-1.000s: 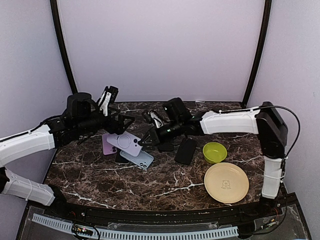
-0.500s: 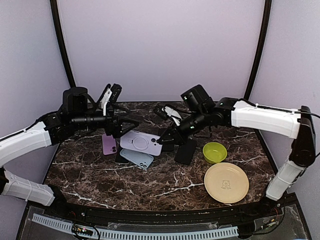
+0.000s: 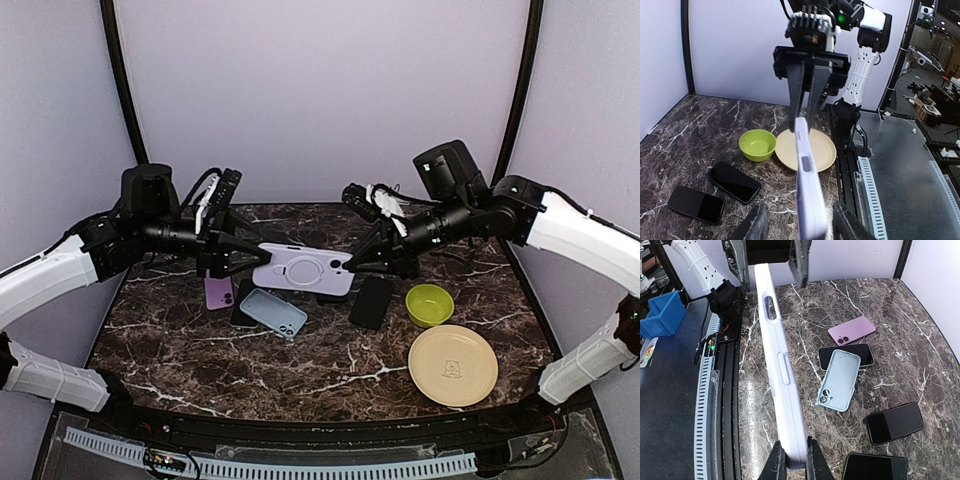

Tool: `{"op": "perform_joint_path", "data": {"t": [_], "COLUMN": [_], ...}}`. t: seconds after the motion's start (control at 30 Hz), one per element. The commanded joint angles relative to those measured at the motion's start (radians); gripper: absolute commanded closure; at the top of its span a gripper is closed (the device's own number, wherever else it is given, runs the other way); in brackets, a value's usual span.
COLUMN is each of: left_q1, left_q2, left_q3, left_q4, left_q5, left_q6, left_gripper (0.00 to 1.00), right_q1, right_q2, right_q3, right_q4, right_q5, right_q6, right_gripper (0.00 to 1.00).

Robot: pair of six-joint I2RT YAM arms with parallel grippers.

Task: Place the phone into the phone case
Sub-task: Pass from the right arm to the left

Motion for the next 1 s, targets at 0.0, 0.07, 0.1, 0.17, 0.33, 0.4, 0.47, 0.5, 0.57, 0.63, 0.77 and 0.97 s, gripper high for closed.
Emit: {"op": "perform_joint_path", "data": {"t": [0.0, 0.07, 0.1, 0.17, 0.33, 0.4, 0.47, 0.5, 0.57, 0.63, 0.77, 0.97], "left_q1": [0.005, 0.004, 0.004, 0.004, 0.004, 0.003, -0.004, -0.009, -0.018, -0.024, -0.029, -0.039], "left_q2": [-0.031, -0.026, -0.02, -0.013, -0.004, 0.002, 0.006, 0.007, 0.004, 0.0, -0.012, -0.038], "left_q3": [-0.037, -0.038, -0.036, -0.032, -0.034, -0.035, -0.035, -0.035, -0.039, -0.045, -0.057, -0.09], "left_q4": [0.05, 0.048, 0.046, 0.035, 0.027, 0.027, 0.027, 0.025, 0.025, 0.03, 0.045, 0.072], "left_q5": [0.125, 0.131, 0.133, 0.137, 0.126, 0.119, 0.109, 0.106, 0.089, 0.057, 0.009, -0.139], "left_q6": [0.006, 0.007, 0.008, 0.012, 0.019, 0.019, 0.02, 0.024, 0.033, 0.039, 0.047, 0.071], "left_gripper": [0.56, 0.6, 0.61, 0.63, 0.63, 0.65, 0.74, 0.83, 0.94, 1.0, 1.0, 1.0], "right_q1": [-0.004, -0.004, -0.003, -0.004, -0.004, -0.004, -0.004, -0.004, -0.004, -0.004, -0.004, -0.004], "right_q2": [-0.019, -0.011, -0.007, -0.002, 0.001, 0.001, 0.0, -0.001, -0.002, -0.002, 0.003, -0.027], "right_q3": [0.023, 0.028, 0.032, 0.036, 0.045, 0.045, 0.042, 0.039, 0.032, 0.023, 0.008, -0.058], "right_q4": [0.039, 0.044, 0.047, 0.054, 0.067, 0.075, 0.084, 0.091, 0.105, 0.118, 0.124, 0.23], "right_q5": [0.018, 0.024, 0.027, 0.03, 0.018, 0.015, 0.015, 0.016, 0.019, 0.019, 0.021, 0.159], "right_q6": [-0.021, -0.019, -0.02, -0.023, -0.03, -0.03, -0.028, -0.027, -0.024, -0.02, -0.014, 0.053], "right_gripper": [1.0, 1.0, 1.0, 1.0, 1.0, 1.0, 1.0, 1.0, 1.0, 1.0, 1.0, 0.85]}}
